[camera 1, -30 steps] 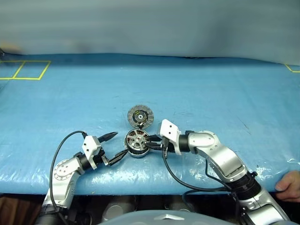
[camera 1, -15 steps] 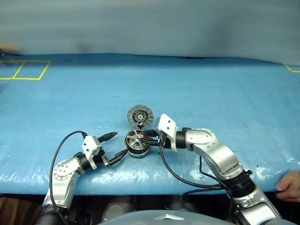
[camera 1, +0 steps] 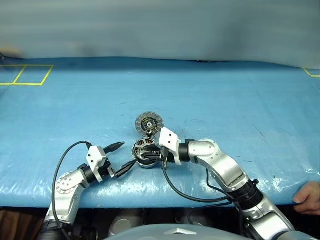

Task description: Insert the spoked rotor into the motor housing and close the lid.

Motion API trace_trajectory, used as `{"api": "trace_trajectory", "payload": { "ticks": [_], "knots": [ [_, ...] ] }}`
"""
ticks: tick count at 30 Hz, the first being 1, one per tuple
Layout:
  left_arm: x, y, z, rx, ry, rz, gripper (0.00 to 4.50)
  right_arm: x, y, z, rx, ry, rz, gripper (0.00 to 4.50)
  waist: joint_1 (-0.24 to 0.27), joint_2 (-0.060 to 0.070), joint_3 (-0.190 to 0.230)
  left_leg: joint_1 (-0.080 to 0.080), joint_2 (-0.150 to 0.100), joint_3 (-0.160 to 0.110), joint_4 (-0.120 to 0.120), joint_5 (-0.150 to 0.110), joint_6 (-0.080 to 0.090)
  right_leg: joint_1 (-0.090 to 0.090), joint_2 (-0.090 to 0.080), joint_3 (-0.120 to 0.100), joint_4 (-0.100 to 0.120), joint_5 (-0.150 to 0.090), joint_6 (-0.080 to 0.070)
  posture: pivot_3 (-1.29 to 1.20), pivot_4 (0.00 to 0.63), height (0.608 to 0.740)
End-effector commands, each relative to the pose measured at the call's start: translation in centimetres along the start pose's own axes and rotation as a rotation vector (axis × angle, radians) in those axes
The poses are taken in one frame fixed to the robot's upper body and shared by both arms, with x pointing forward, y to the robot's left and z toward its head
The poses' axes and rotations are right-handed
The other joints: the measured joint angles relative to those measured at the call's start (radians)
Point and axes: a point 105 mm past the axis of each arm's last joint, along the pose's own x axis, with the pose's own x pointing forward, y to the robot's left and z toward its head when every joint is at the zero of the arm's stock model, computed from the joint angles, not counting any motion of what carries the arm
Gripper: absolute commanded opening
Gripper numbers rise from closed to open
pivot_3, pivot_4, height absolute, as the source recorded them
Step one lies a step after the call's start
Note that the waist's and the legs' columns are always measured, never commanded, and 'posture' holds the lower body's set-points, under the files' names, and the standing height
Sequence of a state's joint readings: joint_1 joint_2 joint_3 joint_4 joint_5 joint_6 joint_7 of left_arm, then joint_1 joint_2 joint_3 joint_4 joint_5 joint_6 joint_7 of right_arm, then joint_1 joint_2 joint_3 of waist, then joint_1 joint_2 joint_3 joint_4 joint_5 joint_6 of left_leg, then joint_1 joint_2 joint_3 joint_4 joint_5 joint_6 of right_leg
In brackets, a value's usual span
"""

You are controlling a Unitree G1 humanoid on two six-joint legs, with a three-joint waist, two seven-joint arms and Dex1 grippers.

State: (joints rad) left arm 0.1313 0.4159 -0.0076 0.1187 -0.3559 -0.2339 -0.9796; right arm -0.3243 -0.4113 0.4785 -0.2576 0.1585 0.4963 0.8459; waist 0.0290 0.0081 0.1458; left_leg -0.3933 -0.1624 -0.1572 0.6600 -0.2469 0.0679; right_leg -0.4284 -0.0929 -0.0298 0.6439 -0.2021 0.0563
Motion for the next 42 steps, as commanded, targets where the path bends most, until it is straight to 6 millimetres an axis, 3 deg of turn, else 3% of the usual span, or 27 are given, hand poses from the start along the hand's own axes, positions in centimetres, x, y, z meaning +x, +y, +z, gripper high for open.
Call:
{"api": "trace_trajectory", "payload": {
  "ticks": [1, 9, 17, 21, 29, 33, 36, 41, 42],
  "knots": [
    [-0.3, 0.2, 0.3, 0.018, -0.001, 0.009, 4.50, -0.2, -0.8, 0.0, -0.102, 0.036, -0.049, 1.00, 0.001, 0.000, 0.000, 0.000, 0.000, 0.000, 0.000, 0.000, 0.000, 0.000, 0.000, 0.000, 0.000, 0.000, 0.000, 0.00, 0.150, 0.740],
    [-0.2, 0.1, 0.3, 0.013, 0.001, 0.004, 4.50, -0.2, -0.7, 0.1, -0.149, 0.048, -0.052, 1.00, 0.001, 0.000, 0.000, 0.000, 0.000, 0.000, 0.000, 0.000, 0.000, 0.000, 0.000, 0.000, 0.000, 0.000, 0.000, 0.00, 0.150, 0.740],
    [0.0, 0.2, 0.3, 0.011, -0.003, 0.002, 4.50, -0.3, -0.8, 0.7, -0.074, -0.015, -0.061, 1.00, 0.001, 0.000, 0.000, 0.000, 0.000, 0.000, 0.000, 0.000, 0.000, 0.000, 0.000, 0.000, 0.000, 0.000, 0.000, 0.00, 0.150, 0.740],
    [0.1, 0.3, 0.4, 0.015, -0.007, 0.003, 4.50, 0.0, -0.8, -0.6, -0.040, 0.021, -0.065, 0.06, 0.002, 0.000, 0.000, 0.000, 0.000, 0.000, 0.000, 0.000, 0.000, 0.000, 0.000, 0.000, 0.000, 0.000, 0.000, 0.00, 0.150, 0.740],
    [0.1, 0.3, 0.4, 0.019, -0.007, 0.003, 4.50, -0.4, -0.9, 0.1, -0.017, -0.017, -0.086, 0.02, 0.001, 0.000, 0.000, 0.000, 0.000, 0.000, 0.000, 0.000, 0.000, 0.000, 0.000, 0.000, 0.000, 0.000, 0.000, 0.00, 0.150, 0.740],
    [0.1, 0.3, 0.4, 0.016, -0.005, 0.002, 4.50, -1.2, -1.5, 2.1, 0.029, -0.132, -0.137, 0.02, 0.001, 0.000, 0.000, 0.000, 0.000, 0.000, 0.000, 0.000, 0.000, 0.000, 0.000, 0.000, 0.000, 0.000, 0.000, 0.00, 0.150, 0.740],
    [0.1, 0.2, 0.4, 0.013, -0.004, 0.000, 4.50, -1.9, -2.1, 2.5, 0.042, -0.146, -0.182, 0.02, 0.002, 0.000, 0.000, 0.000, 0.000, 0.000, 0.000, 0.000, 0.000, 0.000, 0.000, 0.000, 0.000, 0.000, 0.000, 0.00, 0.150, 0.740],
    [0.2, 0.1, 0.3, 0.008, -0.006, -0.002, 4.50, -4.2, -3.7, 0.7, 0.038, -0.046, -0.284, 0.02, 0.003, 0.000, 0.000, 0.000, 0.000, 0.000, 0.000, 0.000, 0.000, 0.000, 0.000, 0.000, 0.000, 0.000, 0.000, 0.00, 0.150, 0.740],
    [0.2, 0.1, 0.3, 0.008, -0.007, -0.002, 4.50, -4.9, -4.4, -0.5, 0.020, 0.023, -0.320, 0.02, 0.003, 0.000, 0.000, 0.000, 0.000, 0.000, 0.000, 0.000, 0.000, 0.000, 0.000, 0.000, 0.000, 0.000, 0.000, 0.00, 0.150, 0.740]
  ]
}}
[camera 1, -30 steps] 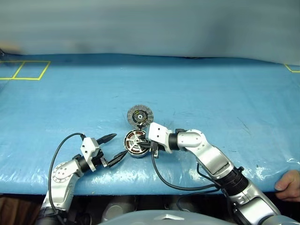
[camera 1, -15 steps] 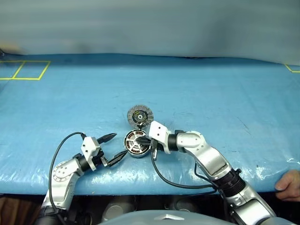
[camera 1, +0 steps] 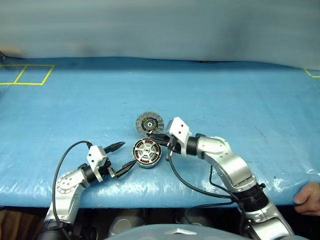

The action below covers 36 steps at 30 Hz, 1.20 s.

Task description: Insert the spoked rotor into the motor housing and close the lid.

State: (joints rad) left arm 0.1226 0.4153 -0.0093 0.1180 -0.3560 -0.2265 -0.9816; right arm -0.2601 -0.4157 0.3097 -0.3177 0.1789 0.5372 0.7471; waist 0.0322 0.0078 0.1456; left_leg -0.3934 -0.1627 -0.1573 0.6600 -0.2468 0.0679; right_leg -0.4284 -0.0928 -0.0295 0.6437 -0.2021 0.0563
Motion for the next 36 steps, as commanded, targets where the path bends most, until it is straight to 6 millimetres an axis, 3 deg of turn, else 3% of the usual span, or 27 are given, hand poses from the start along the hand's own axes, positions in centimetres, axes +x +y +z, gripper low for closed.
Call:
{"api": "trace_trajectory", "payload": {
  "ticks": [1, 3, 6, 10, 15, 20, 27, 33, 36],
  "knots": [
    [0.1, 0.0, 0.2, 0.007, -0.006, 0.003, 4.50, -2.0, -2.9, -1.6, -0.084, 0.127, -0.126, 0.02, 0.000, 0.000, 0.000, 0.000, 0.000, 0.000, 0.000, 0.000, 0.000, 0.000, 0.000, 0.000, 0.000, 0.000, 0.000, 0.00, 0.150, 0.740],
    [0.1, 0.0, 0.2, 0.006, -0.007, 0.003, 4.50, -2.8, -4.7, -2.7, -0.104, 0.192, -0.204, 0.02, 0.000, 0.000, 0.000, 0.000, 0.000, 0.000, 0.000, 0.000, 0.000, 0.000, 0.000, 0.000, 0.000, 0.000, 0.000, 0.00, 0.150, 0.740],
    [0.1, 0.1, 0.2, 0.006, -0.009, 0.002, 4.50, -2.5, -6.7, -2.6, -0.119, 0.193, -0.267, 0.02, -0.004, 0.000, 0.000, 0.000, 0.000, 0.001, 0.000, 0.000, 0.000, 0.000, 0.000, 0.000, 0.001, 0.000, 0.000, 0.00, 0.150, 0.740],
    [0.2, 0.2, 0.3, 0.009, -0.011, 0.002, 4.50, -0.5, -8.3, -1.0, -0.124, 0.124, -0.254, 0.02, -0.013, 0.000, 0.000, 0.000, 0.002, 0.001, 0.000, 0.001, -0.001, -0.001, 0.000, 0.000, 0.001, 0.000, -0.001, 0.00, 0.150, 0.740],
    [0.2, 0.1, 0.4, 0.010, -0.013, 0.004, 4.50, 2.4, -8.8, 1.0, -0.115, 0.045, -0.181, 0.02, -0.015, 0.000, 0.000, 0.000, 0.001, 0.001, 0.000, 0.001, -0.001, -0.001, 0.001, 0.000, 0.000, 0.001, -0.002, 0.00, 0.150, 0.740],
    [0.0, 0.0, 0.3, 0.008, -0.011, 0.010, 4.50, 3.8, -6.7, 3.6, -0.065, -0.092, -0.029, 0.02, -0.015, 0.000, 0.000, 0.000, 0.001, 0.000, -0.001, 0.001, -0.001, -0.001, 0.001, 0.000, 0.000, 0.001, -0.002, 0.00, 0.150, 0.740],
    [-0.2, -0.1, 0.2, 0.001, -0.005, 0.012, 4.50, 3.0, -3.3, 5.2, -0.071, -0.171, 0.156, 0.02, -0.015, 0.001, 0.000, 0.000, 0.001, 0.000, -0.001, 0.001, -0.001, -0.001, 0.001, 0.000, 0.000, 0.001, -0.001, 0.00, 0.150, 0.740],
    [-0.5, -0.2, 0.1, -0.008, 0.004, 0.007, 4.50, 2.2, -0.8, 4.4, -0.124, -0.130, 0.260, 0.02, -0.016, 0.001, 0.000, 0.000, 0.001, 0.000, -0.001, 0.000, -0.001, -0.001, 0.000, 0.000, 0.000, 0.001, -0.001, 0.00, 0.150, 0.740],
    [-0.6, -0.3, 0.1, -0.012, 0.011, 0.004, 4.50, 2.1, 0.0, 2.6, -0.203, -0.035, 0.273, 0.02, -0.016, 0.001, 0.000, 0.000, 0.001, 0.000, -0.001, 0.000, -0.001, -0.001, 0.001, 0.000, 0.000, 0.001, -0.001, 0.00, 0.150, 0.740]
  ]
}}
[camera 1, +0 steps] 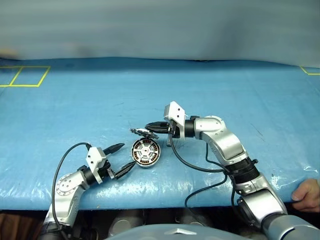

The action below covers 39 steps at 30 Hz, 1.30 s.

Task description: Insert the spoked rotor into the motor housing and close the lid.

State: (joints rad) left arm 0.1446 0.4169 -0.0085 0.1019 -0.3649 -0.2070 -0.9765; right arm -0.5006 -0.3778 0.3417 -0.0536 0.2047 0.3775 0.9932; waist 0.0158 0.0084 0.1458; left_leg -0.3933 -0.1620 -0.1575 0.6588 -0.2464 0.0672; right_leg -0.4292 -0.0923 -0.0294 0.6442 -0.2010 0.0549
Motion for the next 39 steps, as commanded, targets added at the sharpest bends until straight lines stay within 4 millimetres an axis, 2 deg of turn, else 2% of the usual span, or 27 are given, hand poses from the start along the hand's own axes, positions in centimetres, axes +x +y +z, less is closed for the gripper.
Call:
{"api": "trace_trajectory", "payload": {
  "ticks": [1, 6, 14, 18, 21, 25, 29, 32, 39],
  "knots": [
    [-0.4, 0.0, 0.4, 0.011, 0.005, -0.005, 4.50, 0.1, 1.3, -0.8, -0.102, 0.078, 0.038, 0.02, 0.000, 0.000, 0.000, 0.000, 0.000, 0.000, 0.000, 0.000, 0.000, 0.000, 0.000, 0.000, 0.000, 0.000, 0.000, 0.00, 0.150, 0.740],
    [-0.6, -0.2, 0.2, -0.007, 0.021, -0.012, 4.50, 0.4, 2.1, -2.4, -0.094, 0.124, 0.049, 0.02, -0.002, 0.000, 0.000, 0.000, 0.000, 0.000, 0.000, 0.000, 0.000, 0.000, 0.000, 0.000, 0.000, 0.000, 0.000, 0.00, 0.150, 0.740],
    [-1.2, -0.5, 0.1, -0.031, 0.038, -0.018, 4.50, 0.7, 2.5, -3.5, -0.120, 0.160, 0.046, 0.02, 0.001, 0.000, 0.000, 0.000, 0.000, 0.000, 0.000, 0.000, 0.000, 0.000, 0.000, 0.000, 0.000, 0.000, 0.000, 0.00, 0.150, 0.740],
    [-1.4, -0.6, 0.0, -0.036, 0.040, -0.013, 4.50, 0.9, 2.9, -5.1, -0.129, 0.214, 0.039, 0.02, 0.000, 0.000, 0.000, 0.001, 0.000, 0.000, 0.000, 0.000, 0.000, 0.000, 0.000, 0.000, 0.000, 0.000, 0.000, 0.00, 0.150, 0.740],
    [-1.4, -0.6, -0.1, -0.037, 0.039, -0.009, 4.50, 0.9, 3.2, -5.6, -0.119, 0.221, 0.029, 0.02, 0.001, -0.001, -0.001, 0.002, 0.000, 0.000, 0.000, 0.000, 0.000, 0.001, 0.000, 0.000, 0.000, 0.000, 0.000, 0.00, 0.150, 0.740],
    [-1.3, -0.6, -0.2, -0.037, 0.037, -0.006, 4.50, 0.8, 2.9, -4.8, -0.090, 0.173, -0.002, 0.02, 0.001, -0.001, -0.001, 0.003, 0.000, 0.000, 0.000, -0.001, 0.002, 0.002, 0.001, 0.001, 0.000, 0.000, 0.000, 0.00, 0.150, 0.740],
    [-1.1, -0.5, -0.3, -0.039, 0.035, -0.010, 4.50, 0.8, 3.0, -1.8, 0.023, 0.006, 0.006, 0.02, 0.001, -0.001, -0.001, 0.004, 0.001, 0.000, -0.001, -0.001, 0.002, 0.002, 0.002, 0.001, 0.001, 0.000, -0.001, 0.00, 0.150, 0.740],
    [-0.9, -0.5, -0.3, -0.040, 0.030, -0.013, 4.50, 1.2, 3.4, -0.2, 0.064, -0.079, 0.020, 0.63, 0.000, -0.001, -0.001, 0.003, 0.002, 0.000, -0.001, -0.001, 0.002, 0.001, 0.003, 0.002, 0.000, 0.000, -0.001, 0.00, 0.150, 0.740],
    [-0.7, -0.6, -0.2, -0.043, 0.021, -0.022, 4.50, 2.3, 4.0, -0.1, 0.103, -0.097, 0.014, 2.89, 0.001, -0.001, -0.001, 0.003, 0.001, 0.000, -0.002, 0.001, -0.001, 0.001, 0.002, 0.002, 0.000, -0.001, -0.001, 0.00, 0.150, 0.740]
  ]
}}
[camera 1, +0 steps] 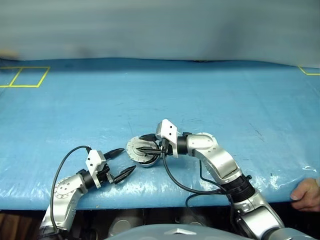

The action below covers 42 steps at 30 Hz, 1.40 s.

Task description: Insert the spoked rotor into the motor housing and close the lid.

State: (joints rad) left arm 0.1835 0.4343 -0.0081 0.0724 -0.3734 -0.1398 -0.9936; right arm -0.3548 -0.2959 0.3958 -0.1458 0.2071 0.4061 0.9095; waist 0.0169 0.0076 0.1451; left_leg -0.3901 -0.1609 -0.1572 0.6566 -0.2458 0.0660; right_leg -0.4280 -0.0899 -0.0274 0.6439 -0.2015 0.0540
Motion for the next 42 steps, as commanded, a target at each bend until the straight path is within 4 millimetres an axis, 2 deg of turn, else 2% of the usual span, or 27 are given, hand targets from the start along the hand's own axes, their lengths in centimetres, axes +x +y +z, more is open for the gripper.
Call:
{"api": "trace_trajectory", "payload": {
  "ticks": [1, 5, 17, 25, 28, 31, 36, 42],
  "knots": [
    [0.0, 0.0, 0.6, 0.016, -0.030, -0.004, 4.50, 0.4, 0.5, 0.8, -0.001, -0.038, 0.010, 3.23, 0.000, 0.000, 0.000, 0.000, 0.000, 0.000, 0.000, 0.000, 0.000, 0.000, 0.000, 0.000, 0.000, 0.000, 0.000, 0.00, 0.150, 0.740],
    [0.0, 0.0, 0.6, 0.015, -0.032, -0.004, 4.50, 0.7, 0.2, 0.2, -0.010, -0.012, -0.016, 4.48, -0.001, 0.000, 0.000, 0.000, 0.000, 0.000, 0.000, 0.000, 0.000, 0.000, 0.000, 0.000, 0.000, 0.000, 0.000, 0.00, 0.150, 0.740],
    [0.0, 0.1, 0.5, 0.016, -0.031, -0.001, 4.50, 1.2, -0.3, -1.8, 0.018, 0.047, -0.059, 4.48, -0.001, 0.000, 0.000, 0.000, 0.000, 0.000, -0.001, 0.000, 0.000, 0.000, 0.000, 0.000, 0.000, 0.000, 0.000, 0.00, 0.150, 0.740],
    [-0.1, 0.2, 0.4, 0.021, -0.024, 0.005, 4.50, 1.0, -0.3, -2.7, -0.028, 0.089, -0.069, 4.48, -0.002, 0.000, 0.000, 0.000, 0.000, 0.000, -0.001, 0.000, 0.000, 0.000, 0.000, 0.000, 0.000, 0.000, 0.000, 0.00, 0.150, 0.740],
    [-0.1, 0.2, 0.4, 0.022, -0.024, 0.006, 4.50, 0.9, -0.4, -2.8, -0.031, 0.091, -0.075, 3.90, -0.001, 0.000, 0.000, 0.000, 0.000, 0.000, -0.001, 0.000, 0.000, 0.000, 0.000, 0.000, 0.000, 0.000, 0.000, 0.00, 0.150, 0.740],
    [-0.1, 0.3, 0.4, 0.024, -0.023, 0.005, 4.50, 0.8, -0.6, -2.8, -0.036, 0.091, -0.082, 3.04, -0.001, 0.000, 0.000, 0.000, 0.000, 0.000, -0.001, 0.000, 0.000, 0.000, 0.000, 0.000, 0.000, 0.000, 0.000, 0.00, 0.150, 0.740],
    [-0.1, 0.4, 0.4, 0.025, -0.025, 0.005, 4.50, 0.4, -0.9, -2.5, -0.046, 0.093, -0.084, 3.03, -0.001, 0.000, 0.000, 0.000, 0.000, 0.000, 0.000, 0.000, 0.000, 0.000, 0.000, 0.000, 0.000, 0.000, 0.000, 0.00, 0.150, 0.740],
    [0.0, 0.4, 0.4, 0.025, -0.027, 0.005, 4.50, -0.5, -0.8, -0.7, -0.010, 0.041, -0.016, 3.03, 0.002, 0.000, 0.000, 0.000, 0.000, 0.000, 0.000, 0.000, 0.000, 0.000, 0.000, 0.000, 0.000, 0.000, 0.000, 0.00, 0.150, 0.740]
  ]
}}
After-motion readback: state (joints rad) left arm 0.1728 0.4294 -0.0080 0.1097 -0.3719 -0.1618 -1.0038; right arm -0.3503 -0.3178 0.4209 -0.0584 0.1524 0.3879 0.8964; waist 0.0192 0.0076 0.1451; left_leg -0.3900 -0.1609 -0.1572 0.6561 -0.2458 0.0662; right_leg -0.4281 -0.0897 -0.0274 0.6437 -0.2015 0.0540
